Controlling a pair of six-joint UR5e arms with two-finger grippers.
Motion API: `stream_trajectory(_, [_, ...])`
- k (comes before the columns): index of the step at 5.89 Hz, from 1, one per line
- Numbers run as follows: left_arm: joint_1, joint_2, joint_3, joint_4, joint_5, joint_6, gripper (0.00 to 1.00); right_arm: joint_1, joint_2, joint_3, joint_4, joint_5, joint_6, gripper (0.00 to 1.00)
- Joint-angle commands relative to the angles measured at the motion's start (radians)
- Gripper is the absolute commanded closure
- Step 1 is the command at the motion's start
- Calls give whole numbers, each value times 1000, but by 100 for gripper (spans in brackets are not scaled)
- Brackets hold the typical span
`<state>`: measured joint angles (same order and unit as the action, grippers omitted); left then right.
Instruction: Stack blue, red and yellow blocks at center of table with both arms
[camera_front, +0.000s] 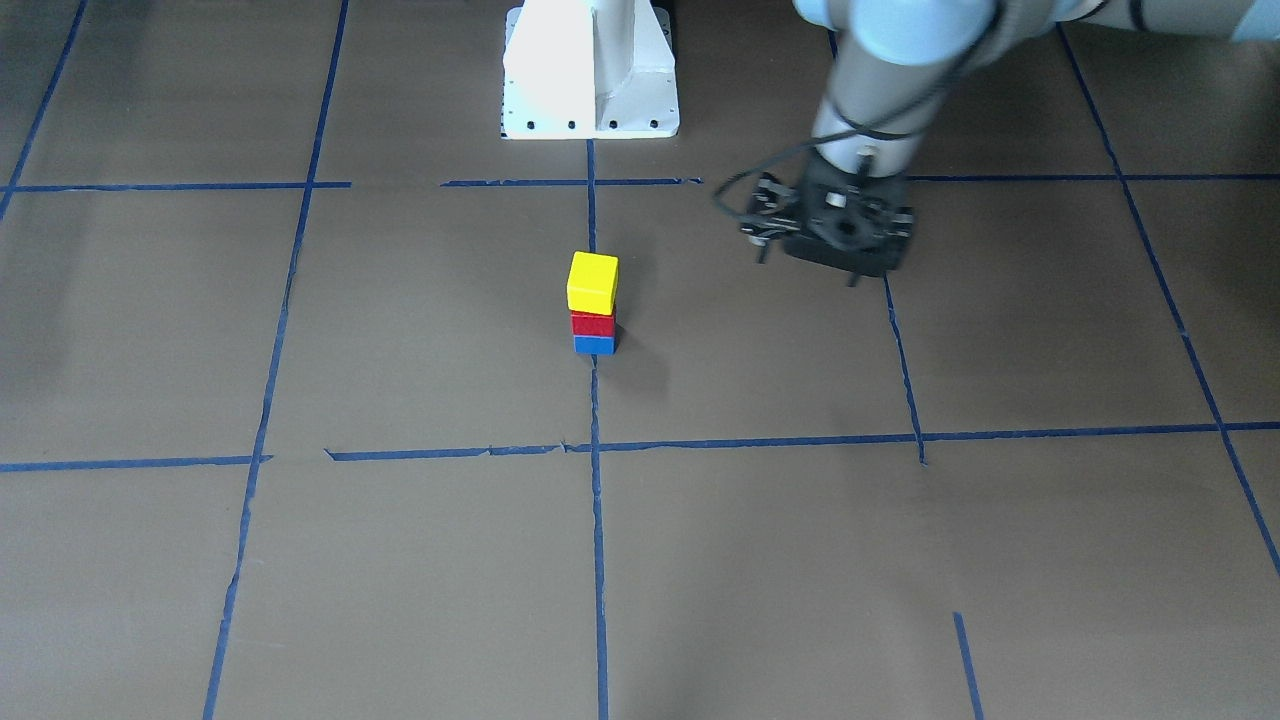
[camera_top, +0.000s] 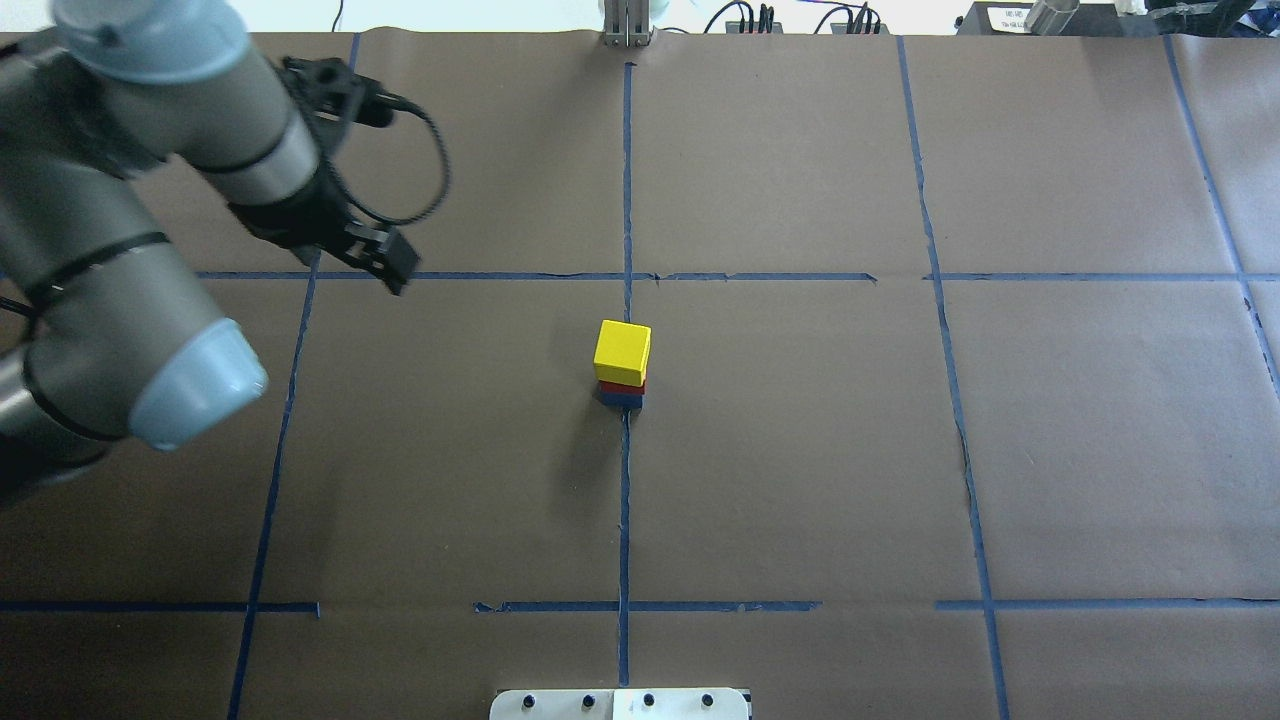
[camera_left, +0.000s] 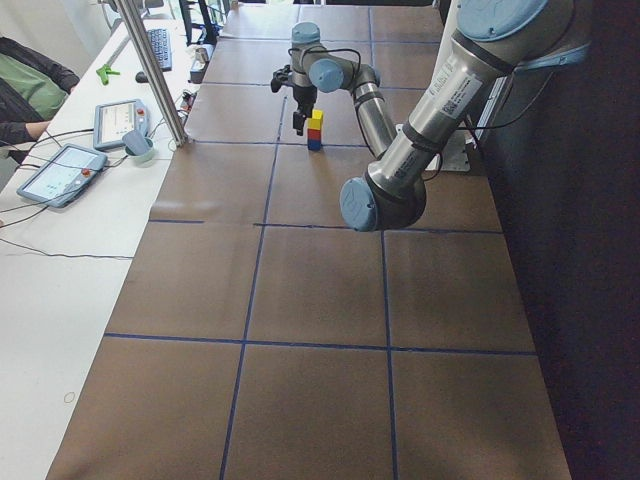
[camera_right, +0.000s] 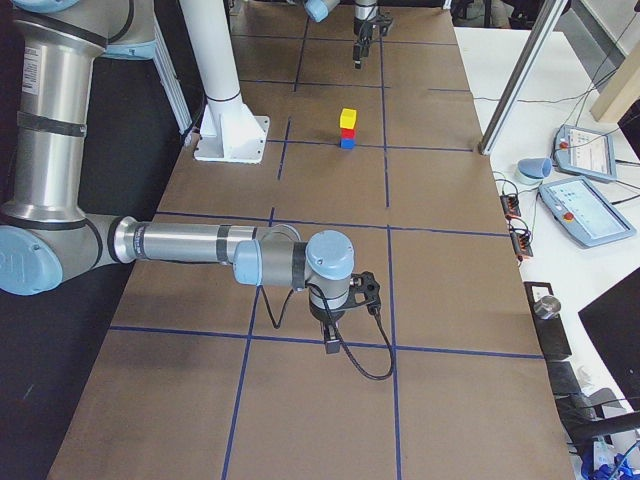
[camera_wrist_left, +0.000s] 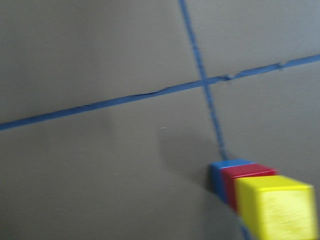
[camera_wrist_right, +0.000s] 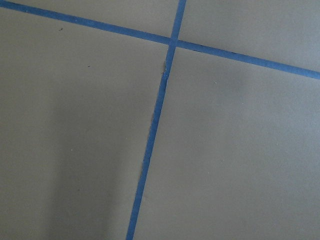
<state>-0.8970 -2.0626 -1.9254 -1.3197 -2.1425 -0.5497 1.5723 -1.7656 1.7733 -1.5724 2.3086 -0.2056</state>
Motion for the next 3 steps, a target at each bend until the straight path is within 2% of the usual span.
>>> stream_trajectory(1, [-280, 318, 9, -114, -95, 360, 0, 0, 0, 0, 0, 0, 40, 1])
stream_trajectory(3, [-513, 482, 180, -124, -153, 645, 0, -3, 0, -1, 0, 0, 38, 0])
